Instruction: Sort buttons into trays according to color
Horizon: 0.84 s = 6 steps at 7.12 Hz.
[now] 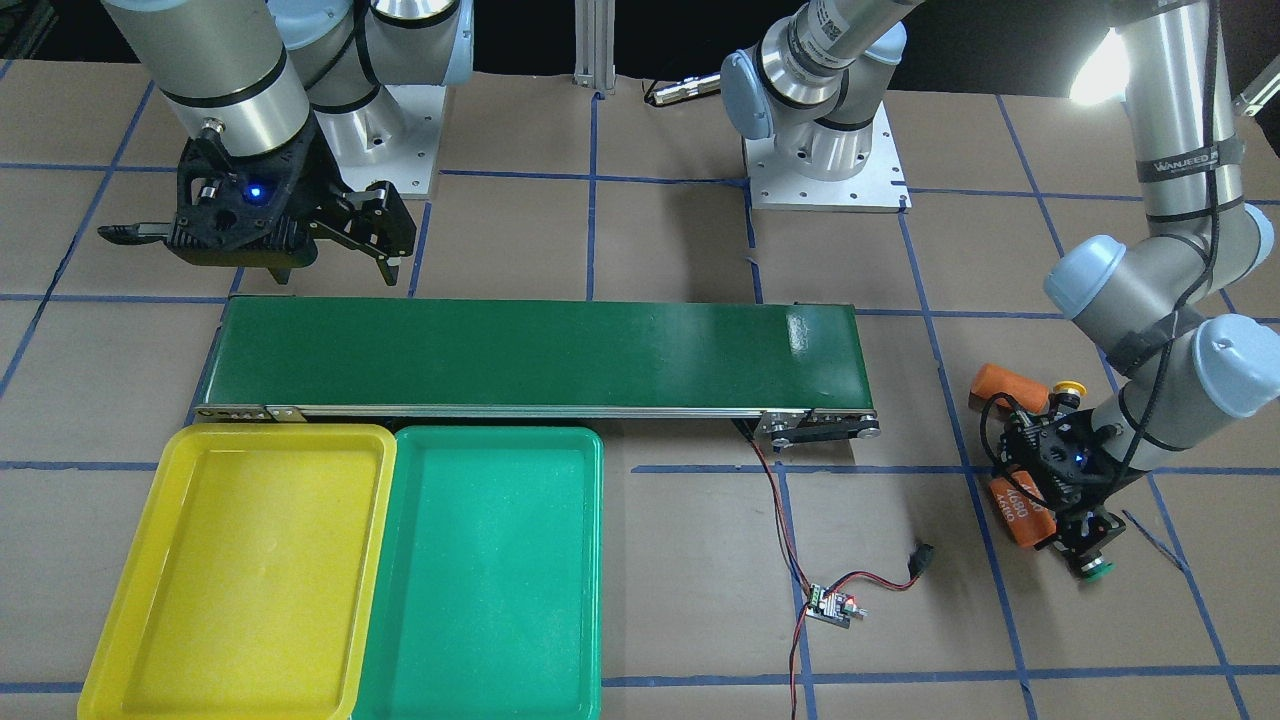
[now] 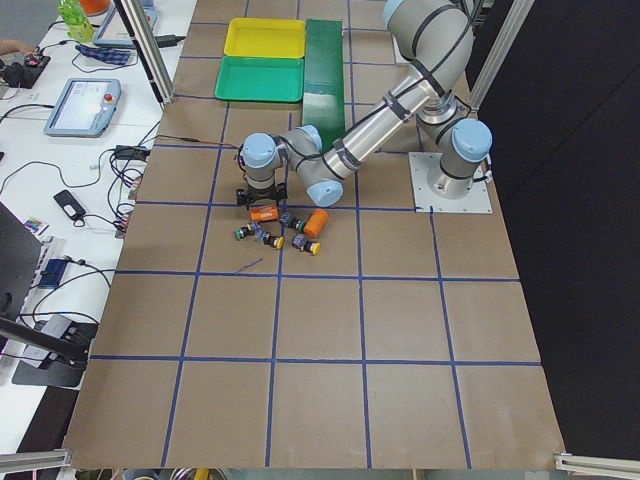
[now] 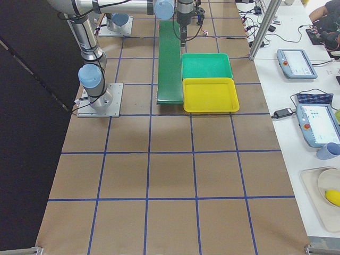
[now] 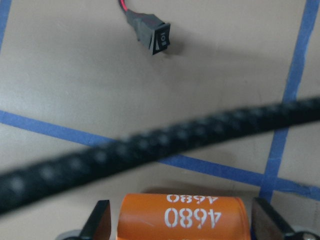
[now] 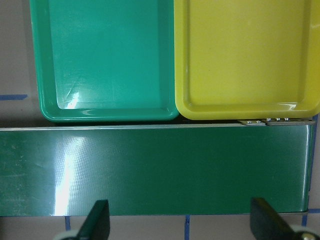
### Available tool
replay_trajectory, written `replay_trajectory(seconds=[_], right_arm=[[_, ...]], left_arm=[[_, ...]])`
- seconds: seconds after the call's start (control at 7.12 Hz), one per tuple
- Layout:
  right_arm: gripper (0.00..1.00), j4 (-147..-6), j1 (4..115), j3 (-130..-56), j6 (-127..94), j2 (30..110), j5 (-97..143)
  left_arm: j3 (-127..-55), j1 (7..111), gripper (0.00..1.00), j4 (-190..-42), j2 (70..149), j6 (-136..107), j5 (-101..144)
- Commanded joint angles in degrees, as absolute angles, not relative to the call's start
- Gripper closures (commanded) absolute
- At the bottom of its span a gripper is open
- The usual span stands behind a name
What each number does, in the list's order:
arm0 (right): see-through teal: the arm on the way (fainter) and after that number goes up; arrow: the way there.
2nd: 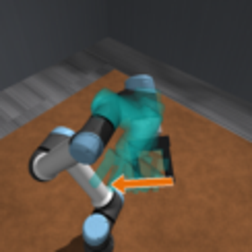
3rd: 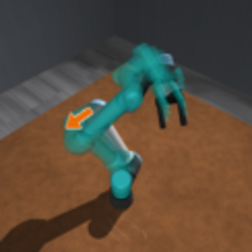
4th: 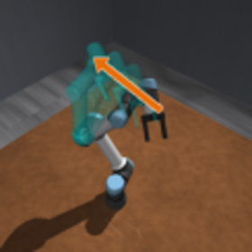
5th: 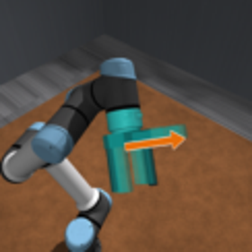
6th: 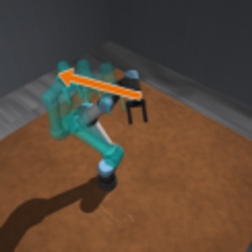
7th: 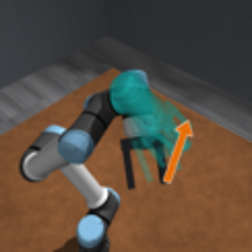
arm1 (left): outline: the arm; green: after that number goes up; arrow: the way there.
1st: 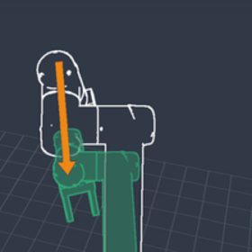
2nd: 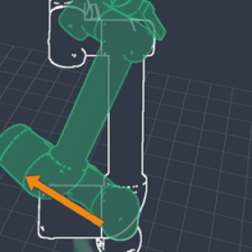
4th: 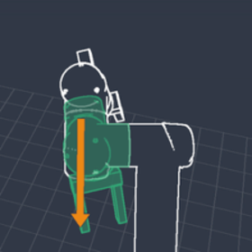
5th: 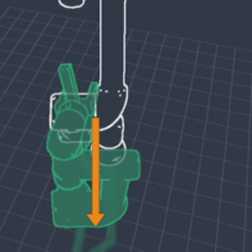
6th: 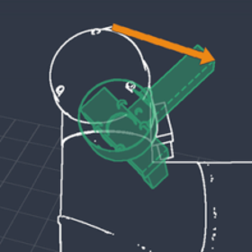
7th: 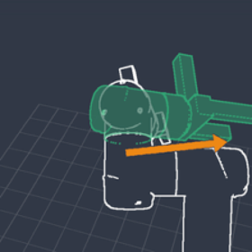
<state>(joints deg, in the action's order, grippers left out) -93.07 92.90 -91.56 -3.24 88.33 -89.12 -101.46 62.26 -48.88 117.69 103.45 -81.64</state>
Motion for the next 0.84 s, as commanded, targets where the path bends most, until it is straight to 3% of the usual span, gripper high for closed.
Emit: replay_trajectory(seconds=[0.0, 0.7], right_arm=[[0.00, -93.08, 92.90, -91.58, -3.25, 88.33, -89.12], [0.00, -93.16, 92.90, -91.76, -3.25, 88.33, -89.12]], left_arm=[[-100.11, 62.23, 0.00, -48.87, 118.12, 103.45, -81.91], [-99.14, 62.14, 0.00, -48.95, 119.79, 103.54, -81.65]])
